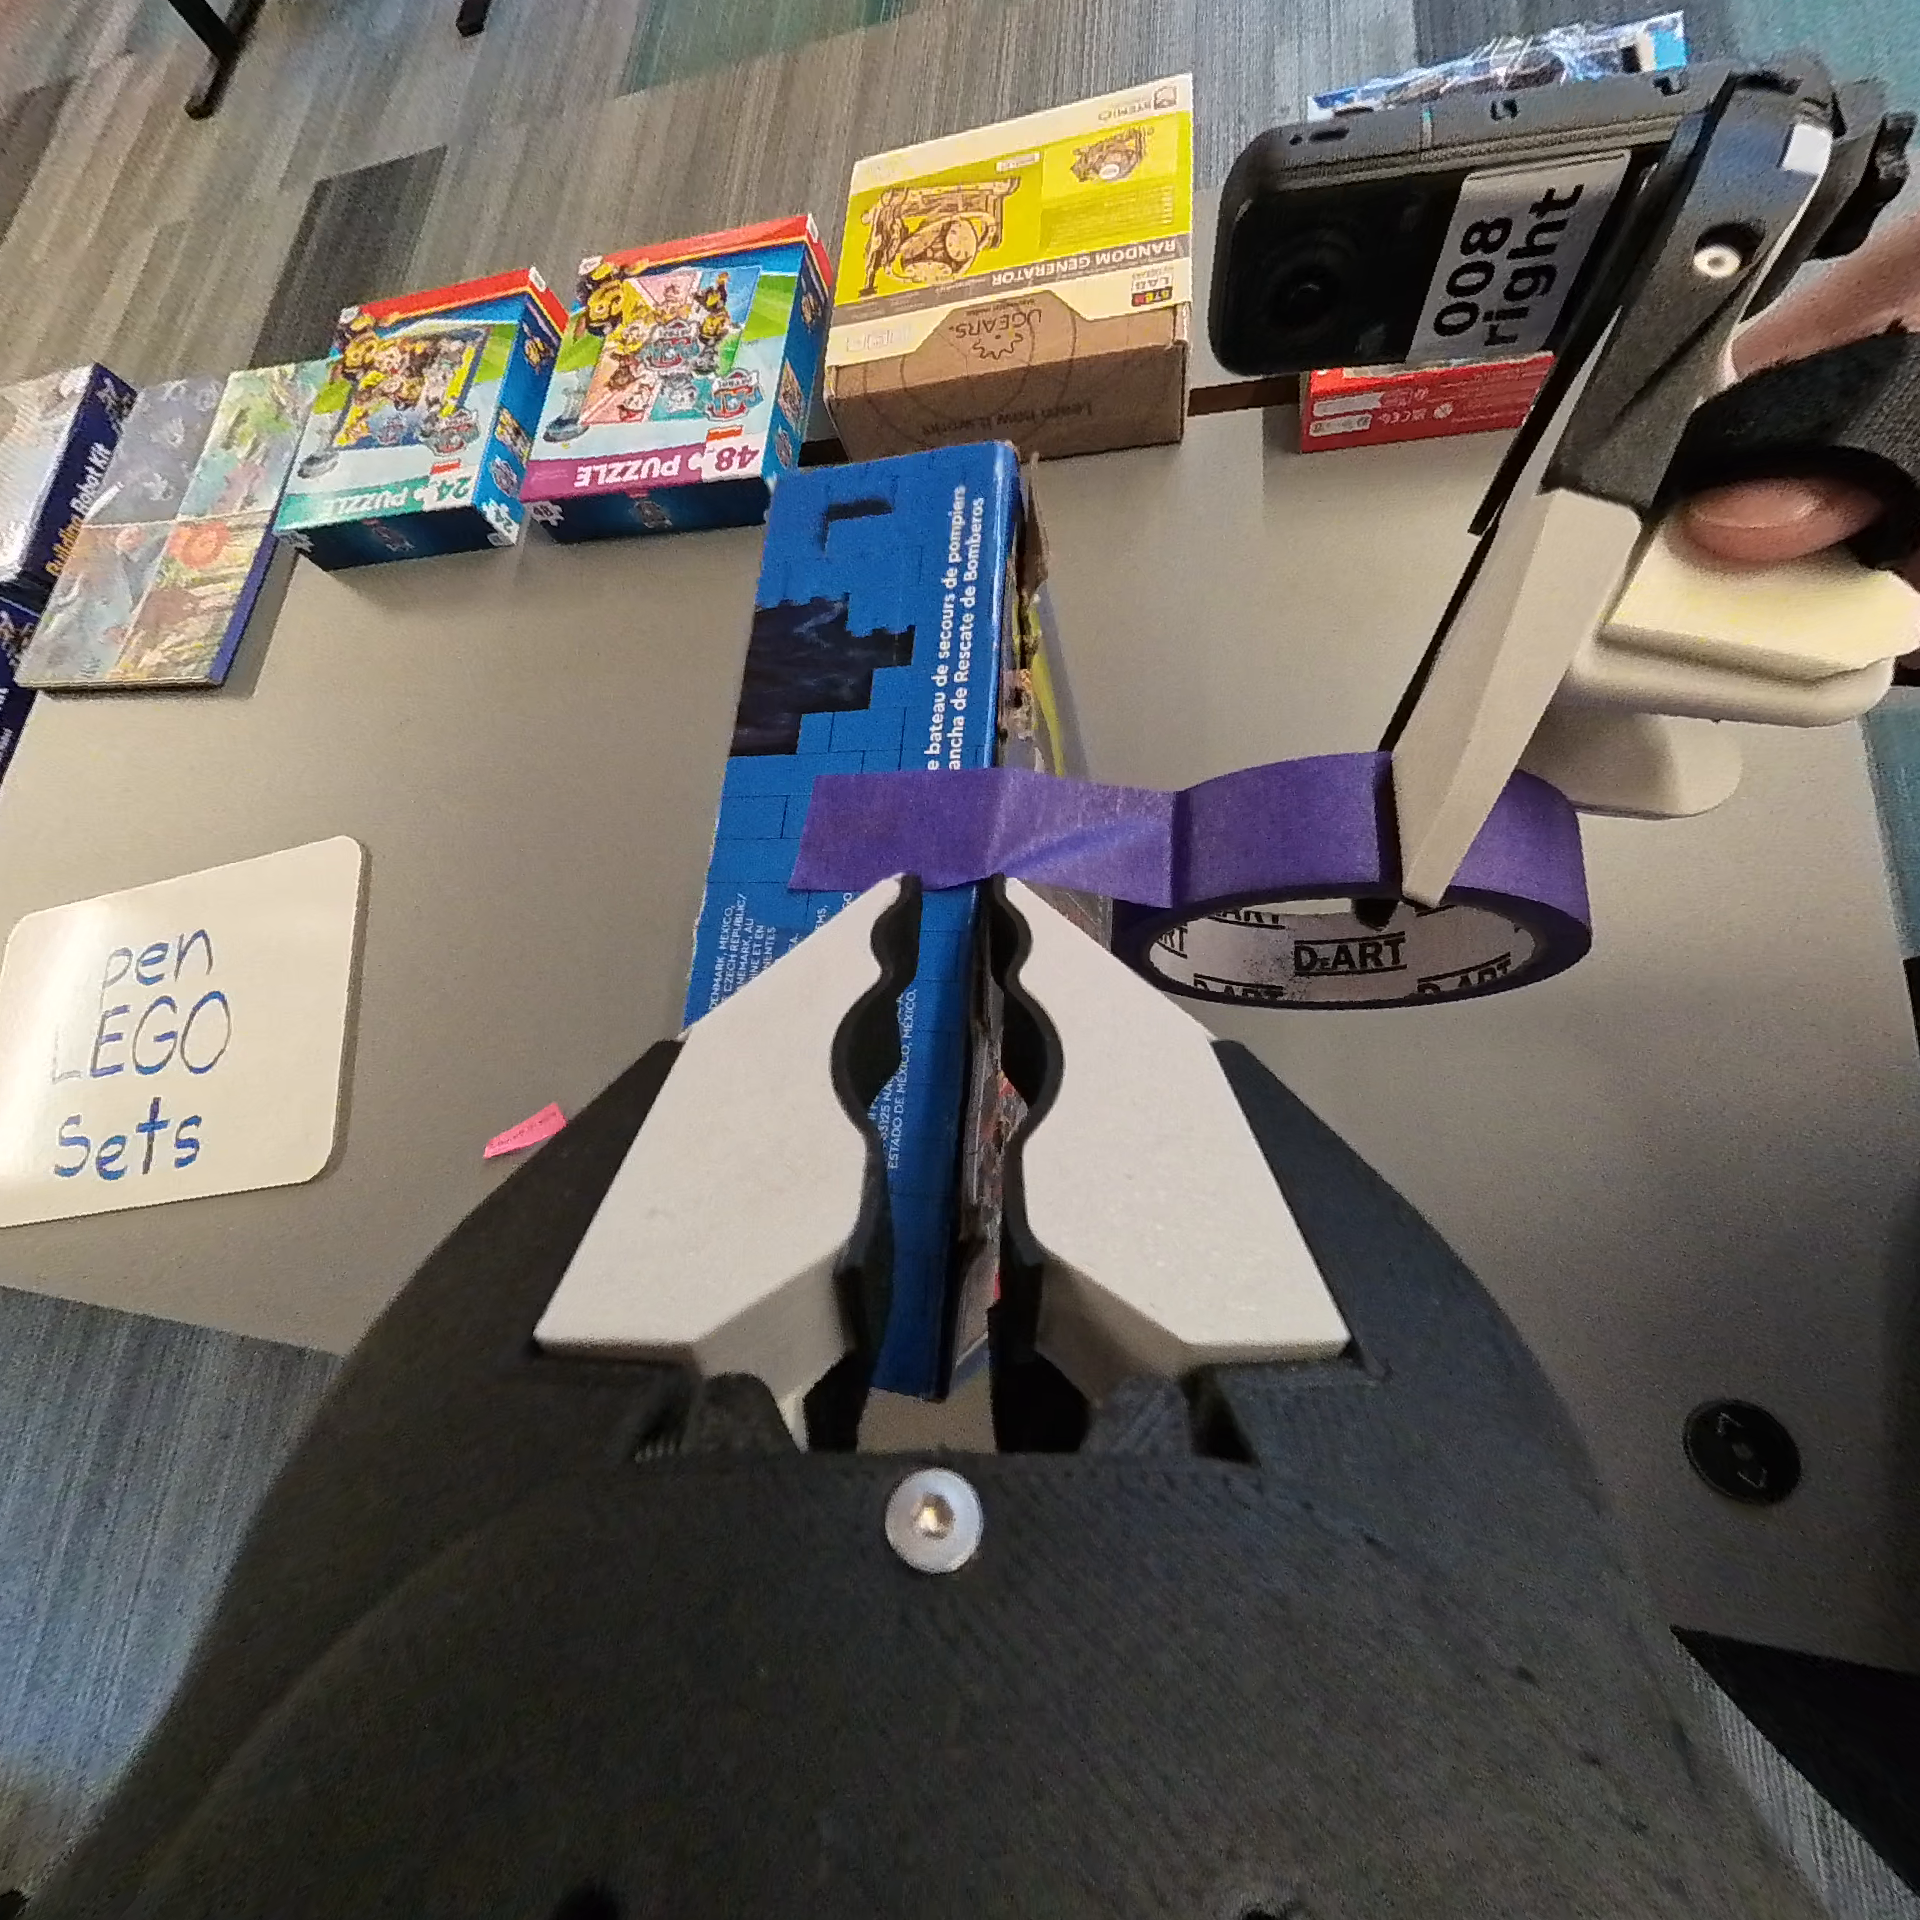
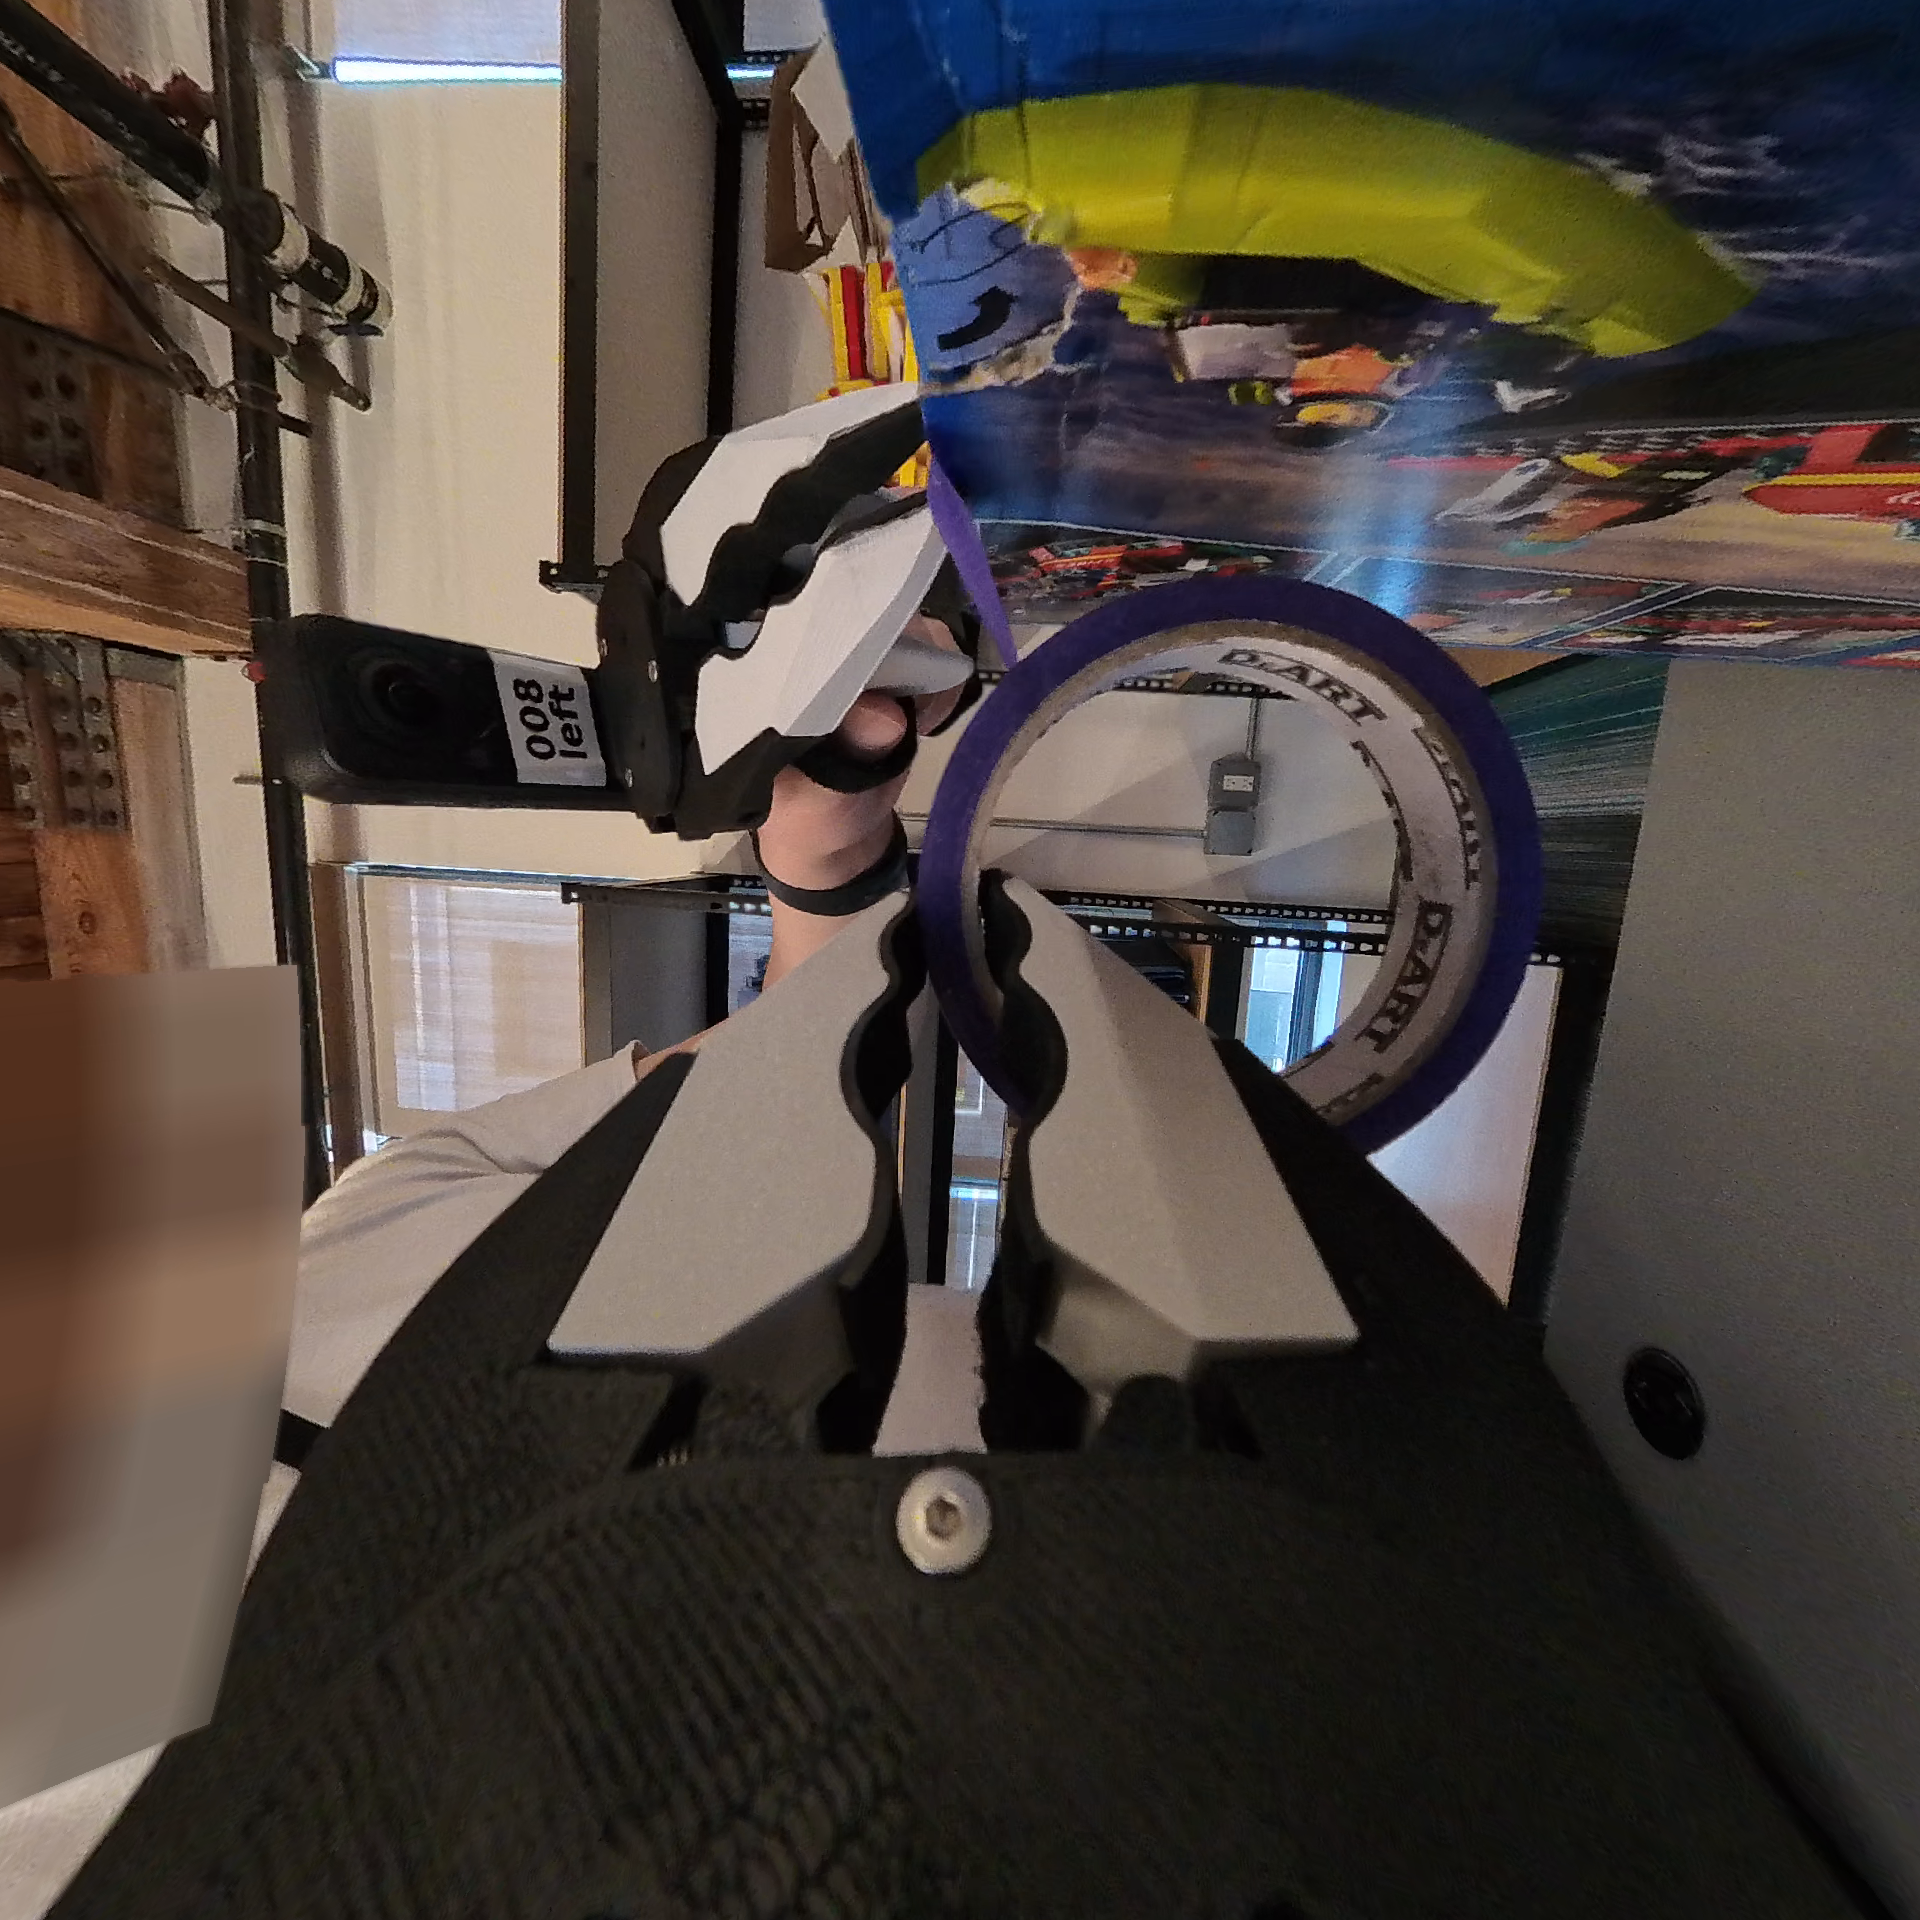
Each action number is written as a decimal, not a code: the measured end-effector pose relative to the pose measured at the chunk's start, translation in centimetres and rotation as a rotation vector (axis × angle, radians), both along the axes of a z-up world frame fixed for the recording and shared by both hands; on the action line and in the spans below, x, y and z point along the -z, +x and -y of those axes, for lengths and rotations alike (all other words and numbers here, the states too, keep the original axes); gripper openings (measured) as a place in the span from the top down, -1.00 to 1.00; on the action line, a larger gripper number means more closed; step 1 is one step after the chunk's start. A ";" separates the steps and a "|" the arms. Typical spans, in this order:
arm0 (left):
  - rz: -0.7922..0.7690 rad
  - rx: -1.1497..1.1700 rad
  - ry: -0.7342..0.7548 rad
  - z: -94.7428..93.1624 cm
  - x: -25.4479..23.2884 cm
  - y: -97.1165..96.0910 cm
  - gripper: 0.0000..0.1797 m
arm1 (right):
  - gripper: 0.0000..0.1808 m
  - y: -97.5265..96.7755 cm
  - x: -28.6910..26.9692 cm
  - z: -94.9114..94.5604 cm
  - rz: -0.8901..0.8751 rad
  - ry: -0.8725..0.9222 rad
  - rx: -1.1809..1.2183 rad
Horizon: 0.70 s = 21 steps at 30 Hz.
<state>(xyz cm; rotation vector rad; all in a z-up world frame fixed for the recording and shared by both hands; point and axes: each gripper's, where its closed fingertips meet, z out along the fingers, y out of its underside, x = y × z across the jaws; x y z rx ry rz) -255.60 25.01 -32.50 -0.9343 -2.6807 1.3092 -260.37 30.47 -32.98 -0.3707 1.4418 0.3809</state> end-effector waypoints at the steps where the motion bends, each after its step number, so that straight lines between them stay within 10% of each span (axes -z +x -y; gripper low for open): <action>1: 0.000 0.003 0.003 -0.1 0.0 0.0 0.88 | 0.91 0.0 0.1 -0.1 -0.002 -0.001 -0.002; 21: 0.009 0.026 -0.024 -0.8 -0.1 0.0 0.89 | 0.91 0.1 -1.7 -1.2 0.055 0.071 0.013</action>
